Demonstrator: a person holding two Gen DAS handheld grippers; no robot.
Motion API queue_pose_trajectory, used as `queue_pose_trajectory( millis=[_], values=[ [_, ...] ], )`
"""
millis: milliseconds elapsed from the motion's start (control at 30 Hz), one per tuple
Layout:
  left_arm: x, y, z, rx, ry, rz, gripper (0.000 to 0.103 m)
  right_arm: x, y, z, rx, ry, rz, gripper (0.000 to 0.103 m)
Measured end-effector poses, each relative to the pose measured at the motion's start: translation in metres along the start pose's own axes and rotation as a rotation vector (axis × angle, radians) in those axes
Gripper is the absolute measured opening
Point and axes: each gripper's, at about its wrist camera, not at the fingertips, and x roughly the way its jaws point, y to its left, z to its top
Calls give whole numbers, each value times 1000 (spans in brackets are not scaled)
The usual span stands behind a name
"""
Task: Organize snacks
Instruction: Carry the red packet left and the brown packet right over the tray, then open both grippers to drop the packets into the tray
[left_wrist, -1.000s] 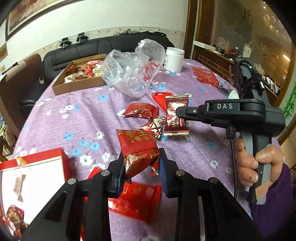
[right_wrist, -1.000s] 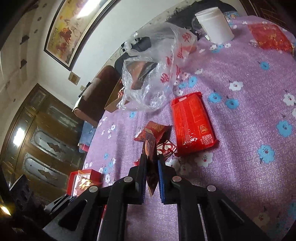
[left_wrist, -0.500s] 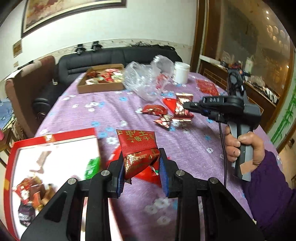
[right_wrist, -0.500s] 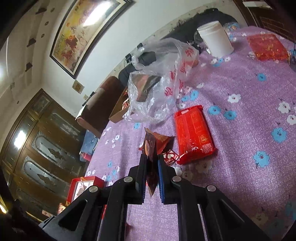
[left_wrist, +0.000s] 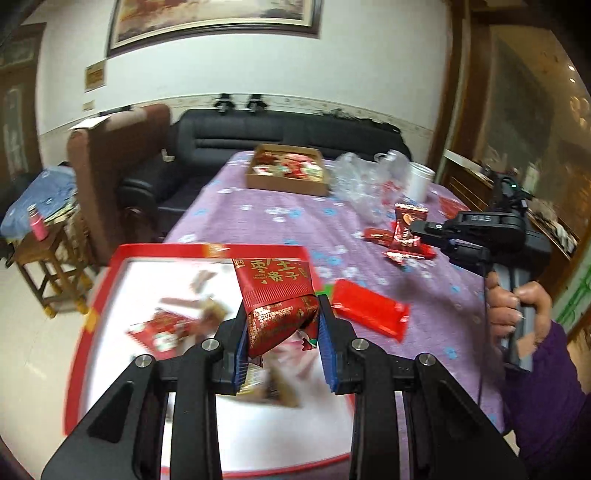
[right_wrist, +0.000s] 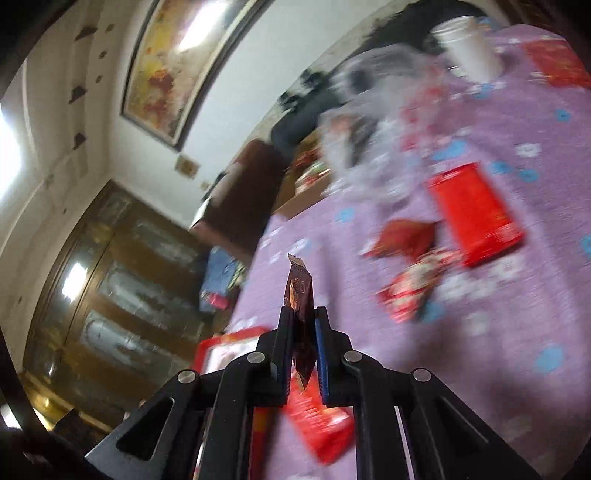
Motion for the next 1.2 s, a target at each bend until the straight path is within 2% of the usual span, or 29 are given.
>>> queue_pose_trajectory(
  millis=[233,467,633,700,767,833,867,900,1100,1200],
  values=[
    [-5,49,-10,-85,25,94,29,54,70,-34,-99,150,106,10],
    [9,70,-16,-110,57,141,29,116,117,-83,-206,302,115,10],
    [17,75,-17,-105,71,146,29,136,136,-103,-269,332,118,10],
    [20,75,-18,-98,79,156,30,141,139,-105,-291,334,104,12],
    [23,72,-18,-73,78,212,33,141,141,-105,-319,321,74,15],
    [24,68,-17,-51,76,268,49,140,138,-102,-331,304,43,20],
    [24,67,-17,-46,71,291,61,137,136,-98,-337,292,31,24],
    [22,66,-16,-44,60,308,66,133,133,-94,-343,273,13,30],
    [14,53,-8,10,19,385,68,104,106,-59,-318,174,-32,38],
    [13,44,-3,39,12,411,70,87,87,-43,-288,132,-55,38]
  ],
)
